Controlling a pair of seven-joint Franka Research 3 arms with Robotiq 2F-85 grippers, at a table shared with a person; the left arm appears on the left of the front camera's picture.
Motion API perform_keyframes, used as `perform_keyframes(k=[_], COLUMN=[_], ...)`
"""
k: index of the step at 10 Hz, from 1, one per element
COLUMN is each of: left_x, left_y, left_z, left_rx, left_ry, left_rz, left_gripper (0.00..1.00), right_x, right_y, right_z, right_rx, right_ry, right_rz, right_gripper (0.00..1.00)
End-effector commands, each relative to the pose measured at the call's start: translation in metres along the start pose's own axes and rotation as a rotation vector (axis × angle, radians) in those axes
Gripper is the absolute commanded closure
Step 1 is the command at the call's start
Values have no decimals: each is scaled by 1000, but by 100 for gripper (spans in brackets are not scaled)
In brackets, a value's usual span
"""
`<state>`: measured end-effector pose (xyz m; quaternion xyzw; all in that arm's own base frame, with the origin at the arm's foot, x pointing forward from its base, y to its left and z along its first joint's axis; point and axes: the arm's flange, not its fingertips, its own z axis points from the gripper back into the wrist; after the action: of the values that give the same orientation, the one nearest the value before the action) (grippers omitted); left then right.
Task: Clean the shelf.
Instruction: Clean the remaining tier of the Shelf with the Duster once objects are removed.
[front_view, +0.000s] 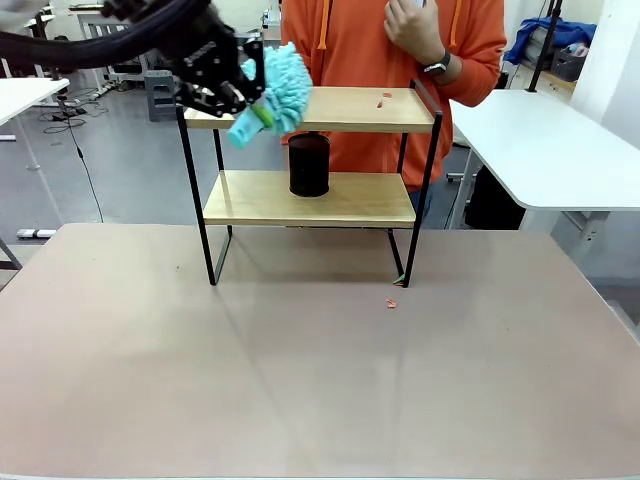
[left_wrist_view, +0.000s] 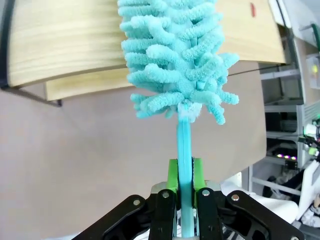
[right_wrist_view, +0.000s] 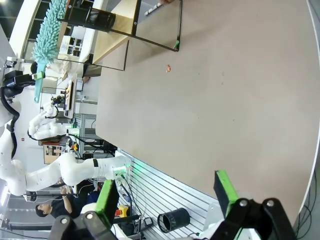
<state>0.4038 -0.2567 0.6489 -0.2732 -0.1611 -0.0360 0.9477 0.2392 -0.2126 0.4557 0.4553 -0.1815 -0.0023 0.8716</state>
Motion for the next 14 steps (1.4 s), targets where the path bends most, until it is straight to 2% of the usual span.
perform_keyframes(k=[1, 3, 6, 8, 10, 11, 12, 14], left_x=[9, 11, 3, -3, -20, -34, -48, -79], left_y=[-29, -54, -87, -96, -93, -85, -72, -43], left_z=[-15, -31, -52, -47, -28, -13, 5, 40], left_rx=[-28, -39, -45, -62, -87, -126, -120, -207], left_ry=[13, 25, 128, 132, 155, 240, 242, 368], left_rz=[-21, -57, -157, -188, -252, -308, -342, -447], left_gripper=[88, 88, 88, 88, 88, 88, 88, 88], right_x=[2, 2, 2, 2, 2, 2, 2, 2], right_y=[1, 1, 1, 1, 1, 1, 1, 1], right_z=[-1, -1, -1, -1, -1, -1, -1, -1], right_rx=[26, 26, 26, 26, 26, 26, 26, 26], right_ry=[-21, -21, -21, -21, -21, -21, -21, -21], right_rz=[24, 24, 24, 24, 24, 24, 24, 24], right_gripper=[0, 0, 0, 0, 0, 0, 0, 0])
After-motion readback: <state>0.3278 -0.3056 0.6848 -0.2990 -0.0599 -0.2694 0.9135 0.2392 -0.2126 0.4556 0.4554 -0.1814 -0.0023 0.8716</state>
